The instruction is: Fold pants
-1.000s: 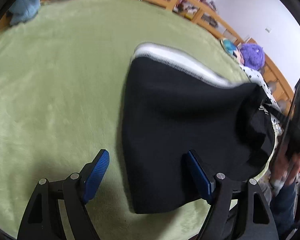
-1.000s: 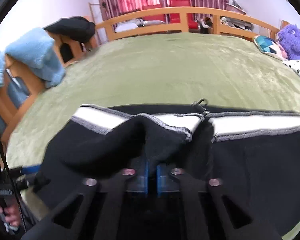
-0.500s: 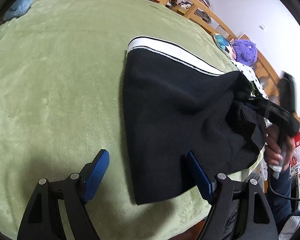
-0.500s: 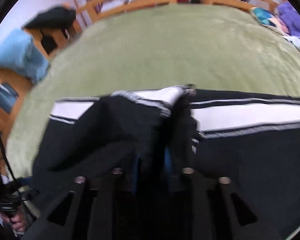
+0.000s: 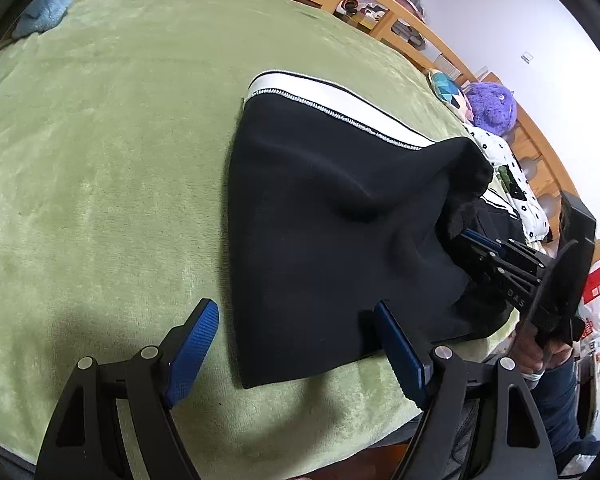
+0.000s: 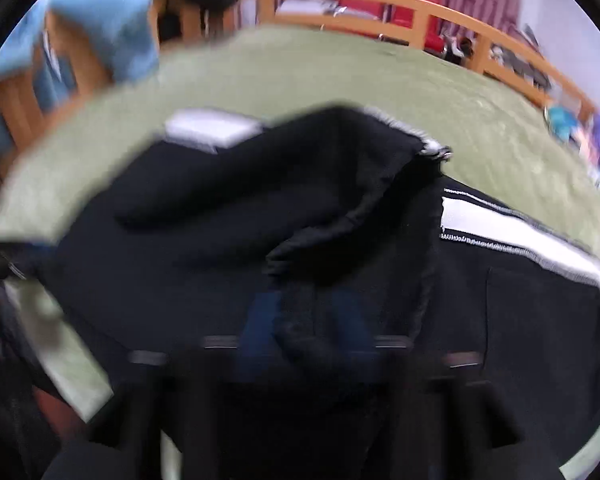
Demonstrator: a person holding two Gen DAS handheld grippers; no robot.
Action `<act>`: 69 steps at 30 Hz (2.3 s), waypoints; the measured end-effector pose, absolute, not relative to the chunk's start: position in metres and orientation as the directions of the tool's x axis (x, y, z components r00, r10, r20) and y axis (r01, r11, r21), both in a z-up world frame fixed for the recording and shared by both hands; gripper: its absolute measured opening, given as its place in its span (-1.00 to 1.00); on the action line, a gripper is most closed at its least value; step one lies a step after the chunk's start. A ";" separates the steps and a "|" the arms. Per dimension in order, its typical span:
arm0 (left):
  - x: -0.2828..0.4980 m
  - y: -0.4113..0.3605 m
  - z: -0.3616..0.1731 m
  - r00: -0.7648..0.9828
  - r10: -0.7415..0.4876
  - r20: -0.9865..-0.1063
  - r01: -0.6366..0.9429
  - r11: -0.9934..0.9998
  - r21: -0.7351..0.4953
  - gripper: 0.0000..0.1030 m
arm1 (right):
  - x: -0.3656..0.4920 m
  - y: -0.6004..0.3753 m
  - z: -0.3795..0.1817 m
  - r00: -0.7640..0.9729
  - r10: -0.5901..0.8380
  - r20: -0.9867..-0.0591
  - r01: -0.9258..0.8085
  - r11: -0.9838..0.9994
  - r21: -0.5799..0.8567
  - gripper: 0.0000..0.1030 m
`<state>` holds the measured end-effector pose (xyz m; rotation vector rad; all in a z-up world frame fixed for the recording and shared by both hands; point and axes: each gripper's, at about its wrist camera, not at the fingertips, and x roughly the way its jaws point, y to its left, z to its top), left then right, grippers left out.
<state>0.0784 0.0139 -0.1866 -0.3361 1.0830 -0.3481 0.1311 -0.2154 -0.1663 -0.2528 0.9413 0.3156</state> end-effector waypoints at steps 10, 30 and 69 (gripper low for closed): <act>0.066 0.019 -0.170 0.467 -0.471 -0.749 0.172 0.879 -0.445 0.52 | 0.065 -0.307 -0.074 0.697 0.388 -0.603 -0.265 0.921 0.286 -1.00; 0.077 0.012 -0.187 0.417 -0.459 -0.785 0.172 0.888 -0.427 0.52 | 0.105 -0.249 -0.142 0.574 0.177 -0.799 -0.364 0.930 -0.056 -0.69; 0.124 0.002 -0.198 0.364 -0.424 -0.829 0.236 0.903 -0.358 0.54 | 0.263 -0.316 -0.156 0.410 0.710 -0.572 -0.193 0.681 0.706 -0.95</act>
